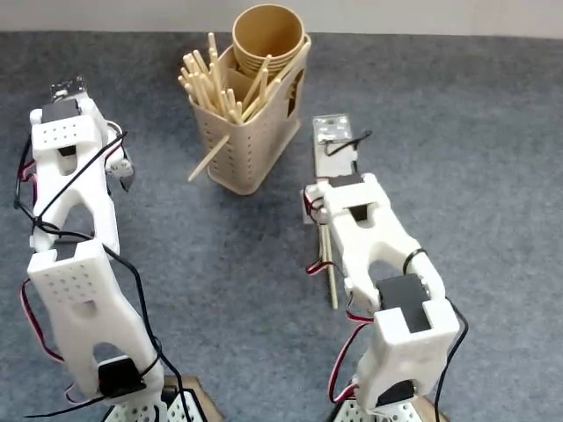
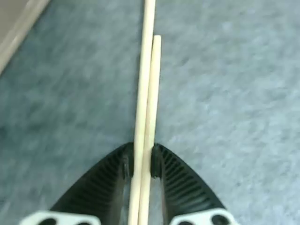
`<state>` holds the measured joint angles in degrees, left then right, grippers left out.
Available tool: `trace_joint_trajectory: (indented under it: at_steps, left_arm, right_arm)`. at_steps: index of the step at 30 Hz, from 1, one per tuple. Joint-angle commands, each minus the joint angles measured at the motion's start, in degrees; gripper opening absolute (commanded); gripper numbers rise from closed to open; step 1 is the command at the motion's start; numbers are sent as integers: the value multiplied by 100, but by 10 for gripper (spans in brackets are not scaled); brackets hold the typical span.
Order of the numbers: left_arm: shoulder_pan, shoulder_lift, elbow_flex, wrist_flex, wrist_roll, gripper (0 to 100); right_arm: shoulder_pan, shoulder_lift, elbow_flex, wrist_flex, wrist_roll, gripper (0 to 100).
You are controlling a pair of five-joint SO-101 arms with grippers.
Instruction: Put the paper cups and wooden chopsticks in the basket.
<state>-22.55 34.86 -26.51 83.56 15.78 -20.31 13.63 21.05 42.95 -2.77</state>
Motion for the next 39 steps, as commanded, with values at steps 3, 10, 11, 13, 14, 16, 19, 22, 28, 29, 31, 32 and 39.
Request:
trace_joint_trajectory:
  at_steps: [3,10,11,13,14,16,19,22,28,29,31,32,39]
  left_arm:
    - [40,-110,-48,-44,26,120]
    - [48,-92,-48,-53,35,120]
    - [48,-92,-40,-53,44,120]
    - [48,-84,-22,-53,44,120]
    - [48,-84,-13,-53,44,120]
    - [48,-84,-13,-53,44,120]
    - [48,-84,-13,-53,44,120]
    - [57,-75,-13,-53,44,120]
    - [127,-75,-4,-26,18,120]
    - [127,-75,-4,-35,18,120]
    - [127,-75,-4,-53,18,120]
    - [127,-75,-4,-53,18,120]
    - [110,-75,-4,-53,9,120]
  right_arm:
    - [-22,-1789,-787,523,193,4]
    - [-391,-4004,-1323,-866,202,4]
    - [-523,-4040,-1349,-1130,202,4]
    - [-813,-4004,-1446,-1640,404,4]
    - [-945,-3969,-1525,-1886,589,4]
    - [-1051,-3908,-1684,-2018,914,5]
    - [-1112,-3723,-1754,-2554,976,8]
    - [-1103,-3424,-1895,-4048,1002,9]
    - [-1138,-2378,-2114,-5367,967,5]
    - [-1200,-2167,-2114,-5631,967,5]
    - [-1297,-1780,-2237,-6132,993,5]
    - [-1323,-1587,-2352,-6237,993,5]
    - [-1349,-752,-2607,-6246,993,5]
